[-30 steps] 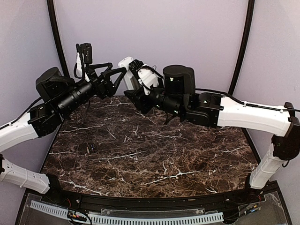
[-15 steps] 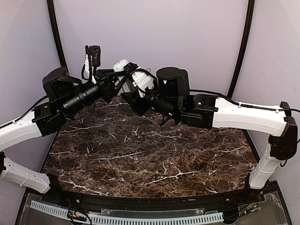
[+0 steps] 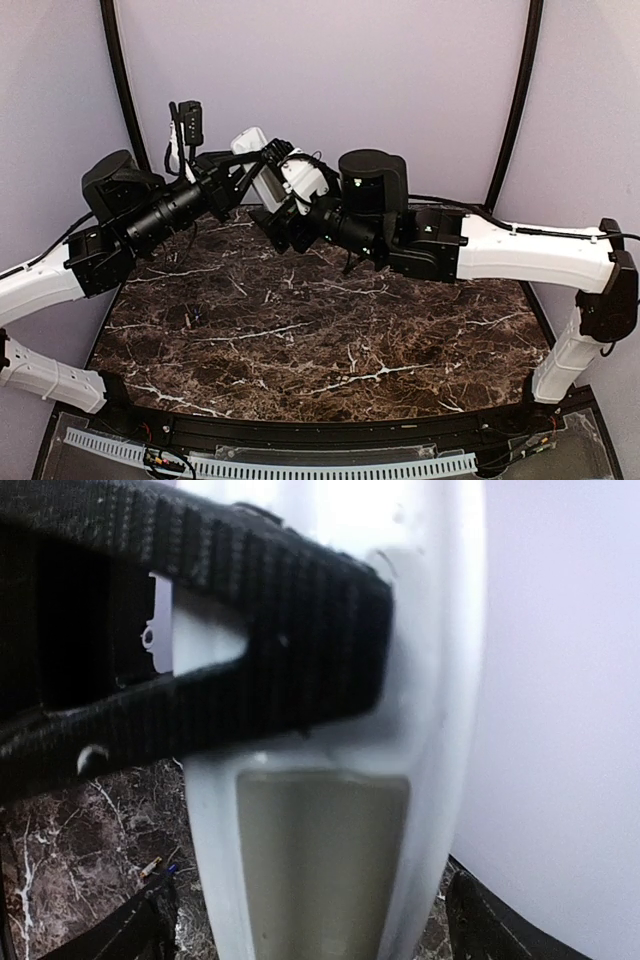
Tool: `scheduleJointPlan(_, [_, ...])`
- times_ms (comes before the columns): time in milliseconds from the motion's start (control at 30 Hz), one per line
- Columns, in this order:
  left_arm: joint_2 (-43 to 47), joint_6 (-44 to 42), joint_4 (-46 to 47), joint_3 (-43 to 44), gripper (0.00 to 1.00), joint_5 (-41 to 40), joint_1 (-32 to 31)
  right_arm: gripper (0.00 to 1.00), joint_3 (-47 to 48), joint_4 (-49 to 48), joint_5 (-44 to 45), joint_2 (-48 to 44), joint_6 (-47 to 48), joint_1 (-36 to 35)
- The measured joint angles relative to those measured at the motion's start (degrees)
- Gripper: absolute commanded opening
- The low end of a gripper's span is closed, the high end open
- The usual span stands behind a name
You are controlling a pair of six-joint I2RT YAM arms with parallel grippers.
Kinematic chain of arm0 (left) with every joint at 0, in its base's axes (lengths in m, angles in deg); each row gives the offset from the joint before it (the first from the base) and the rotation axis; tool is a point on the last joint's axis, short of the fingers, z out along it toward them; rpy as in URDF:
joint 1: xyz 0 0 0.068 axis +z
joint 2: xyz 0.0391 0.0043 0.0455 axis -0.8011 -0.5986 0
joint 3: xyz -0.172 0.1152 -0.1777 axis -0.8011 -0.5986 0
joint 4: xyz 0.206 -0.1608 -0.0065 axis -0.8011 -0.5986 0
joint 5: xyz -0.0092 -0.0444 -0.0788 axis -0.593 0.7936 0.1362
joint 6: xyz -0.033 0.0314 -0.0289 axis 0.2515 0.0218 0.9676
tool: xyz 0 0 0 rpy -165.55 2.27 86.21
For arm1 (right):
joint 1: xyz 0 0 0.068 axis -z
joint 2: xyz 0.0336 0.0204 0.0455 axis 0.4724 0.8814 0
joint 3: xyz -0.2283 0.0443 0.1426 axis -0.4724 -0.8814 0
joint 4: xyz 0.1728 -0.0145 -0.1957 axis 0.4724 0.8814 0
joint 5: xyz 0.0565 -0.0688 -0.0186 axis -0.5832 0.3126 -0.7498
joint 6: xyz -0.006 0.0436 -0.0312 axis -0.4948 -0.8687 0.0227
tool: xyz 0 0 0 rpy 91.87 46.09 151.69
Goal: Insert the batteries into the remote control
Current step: Pass from the right arm to the left, then pass from the left arm to the right
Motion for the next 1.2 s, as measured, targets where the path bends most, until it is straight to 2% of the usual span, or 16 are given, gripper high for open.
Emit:
scheduleJointPlan(100, [1.4,1.2,1.6,-1.1,0.0,0.1,0.0,0.98,-3.8,-3.1,-0.9,-2.3,1.4,-0.3])
scheduleJointPlan(333, [5.0,5.8,6.5,-3.3,0.0,1.0,0.0,0.93,-11.4,-12.8,-6.5,-8.4,4.6,-0.5])
scheduleJointPlan(500, [5.6,9.3,10.2,-5.5,0.0,4.3,0.0,0.87,-11.6,-18.3,-9.3,-8.3,8.3,-0.6])
scheduleJointPlan(767, [5.6,11.3,12.7,-6.4,0.0,6.5,0.1,0.74,-9.9,-20.8,-10.6,-5.2,11.8,-0.7])
scheduleJointPlan(1000, [5.6,11.5,14.3,-7.8,0.0,6.6,0.1,0.44,-9.4,-20.9,-10.4,-3.4,13.3,-0.8])
scheduleJointPlan(1200, [5.9,11.4,15.0,-8.0,0.0,6.4,0.1,0.25,-9.4,-21.8,-10.3,-3.3,13.7,-1.0])
